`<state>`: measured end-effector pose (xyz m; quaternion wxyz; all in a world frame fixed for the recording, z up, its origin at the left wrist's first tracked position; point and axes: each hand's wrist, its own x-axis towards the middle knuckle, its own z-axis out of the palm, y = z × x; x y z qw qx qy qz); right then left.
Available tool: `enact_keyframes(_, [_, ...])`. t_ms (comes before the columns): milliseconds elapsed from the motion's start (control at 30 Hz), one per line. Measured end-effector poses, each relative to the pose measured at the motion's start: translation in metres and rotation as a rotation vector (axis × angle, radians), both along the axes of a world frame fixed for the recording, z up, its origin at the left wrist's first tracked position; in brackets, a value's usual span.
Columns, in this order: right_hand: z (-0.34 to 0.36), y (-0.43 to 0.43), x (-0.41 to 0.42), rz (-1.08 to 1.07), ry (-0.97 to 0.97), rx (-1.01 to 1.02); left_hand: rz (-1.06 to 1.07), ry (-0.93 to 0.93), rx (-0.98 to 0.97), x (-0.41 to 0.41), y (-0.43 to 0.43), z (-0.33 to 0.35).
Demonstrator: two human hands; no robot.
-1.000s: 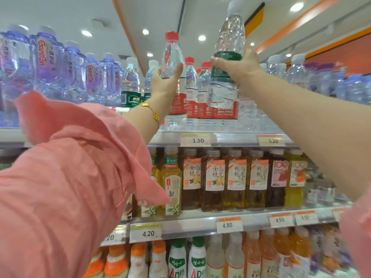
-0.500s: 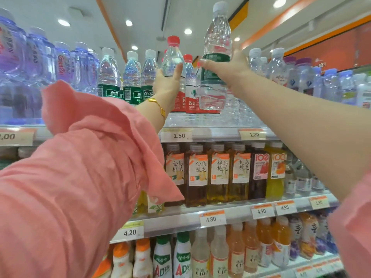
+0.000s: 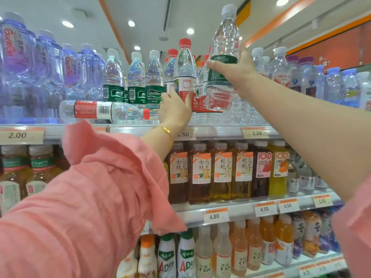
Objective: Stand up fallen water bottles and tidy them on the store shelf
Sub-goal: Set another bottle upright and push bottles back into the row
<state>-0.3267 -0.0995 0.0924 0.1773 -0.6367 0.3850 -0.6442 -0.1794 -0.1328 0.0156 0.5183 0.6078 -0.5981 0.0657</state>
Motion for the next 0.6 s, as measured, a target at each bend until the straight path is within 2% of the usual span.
enact_keyframes(100, [-0.001, 0.000, 0.002, 0.015, -0.016, 0.012, 0.235, -0.240, -0.049, 0.004, 0.010, -0.019])
enact_keyframes(267, [0.002, 0.002, 0.011, 0.005, -0.032, 0.002, 0.350, -0.476, -0.067, 0.016, 0.013, -0.057])
enact_keyframes(467, [0.015, 0.011, 0.042, 0.052, -0.043, -0.013, 0.332, -0.541, -0.099, 0.019, 0.021, -0.072])
enact_keyframes(600, [0.020, 0.011, 0.076, 0.140, -0.037, -0.038, 0.257, -0.518, -0.123, 0.023, 0.026, -0.086])
